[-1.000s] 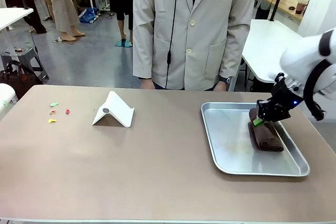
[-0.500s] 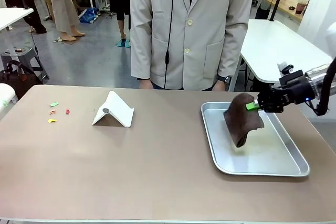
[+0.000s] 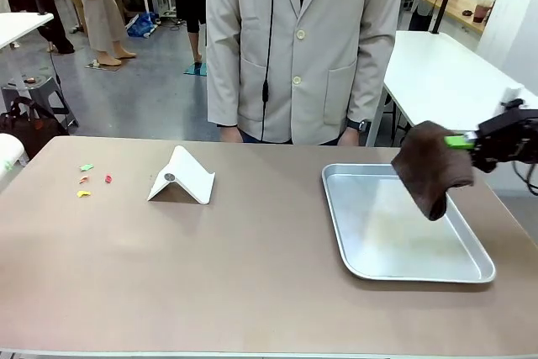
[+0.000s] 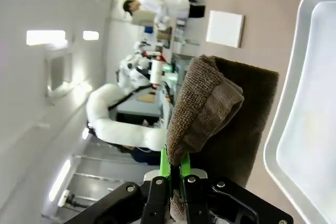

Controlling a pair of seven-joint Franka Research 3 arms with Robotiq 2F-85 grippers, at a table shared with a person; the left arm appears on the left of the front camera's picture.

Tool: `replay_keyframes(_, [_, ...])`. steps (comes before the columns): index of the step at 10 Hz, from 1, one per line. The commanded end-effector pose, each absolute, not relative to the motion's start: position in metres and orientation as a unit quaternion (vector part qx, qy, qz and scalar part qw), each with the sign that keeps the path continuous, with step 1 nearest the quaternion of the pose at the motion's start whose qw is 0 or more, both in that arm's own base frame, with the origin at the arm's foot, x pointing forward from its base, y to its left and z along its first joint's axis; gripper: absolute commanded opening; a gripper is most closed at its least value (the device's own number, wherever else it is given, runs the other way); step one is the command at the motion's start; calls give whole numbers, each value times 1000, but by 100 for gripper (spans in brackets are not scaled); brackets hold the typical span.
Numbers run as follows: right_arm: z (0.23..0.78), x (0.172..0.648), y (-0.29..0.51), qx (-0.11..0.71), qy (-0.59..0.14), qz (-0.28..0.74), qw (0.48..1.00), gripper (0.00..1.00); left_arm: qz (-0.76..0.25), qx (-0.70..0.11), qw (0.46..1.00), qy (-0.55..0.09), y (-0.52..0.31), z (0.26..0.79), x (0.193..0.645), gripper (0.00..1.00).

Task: Clean the surface of the table.
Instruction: If a person points to the right, clean the right side of the table with your right hand, and if they point to the left, clean the left side with your left hand.

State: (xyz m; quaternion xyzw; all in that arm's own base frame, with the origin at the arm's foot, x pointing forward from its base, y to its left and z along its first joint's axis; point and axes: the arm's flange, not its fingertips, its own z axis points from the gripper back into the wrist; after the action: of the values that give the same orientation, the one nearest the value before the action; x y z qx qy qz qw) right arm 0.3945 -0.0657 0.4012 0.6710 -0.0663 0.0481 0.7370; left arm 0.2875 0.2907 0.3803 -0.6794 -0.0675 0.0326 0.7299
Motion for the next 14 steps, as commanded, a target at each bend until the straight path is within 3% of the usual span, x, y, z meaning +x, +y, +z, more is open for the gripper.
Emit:
replay_keyframes(1, [396,390,-102,695,-97,12,713,7,27,-679,730,-69,289,383,285,2])
replay_keyframes(5, [381,381,-130,697,-123,1,706,7,27,-679,730,-69,289,383,285,2])
replay_keyframes(6, [379,375,-132,697,-93,-18,710,7,27,-679,730,-69,289,383,285,2])
replay_keyframes(14, [379,375,-132,697,-93,-18,710,7,27,-679,730,-69,289,383,285,2])
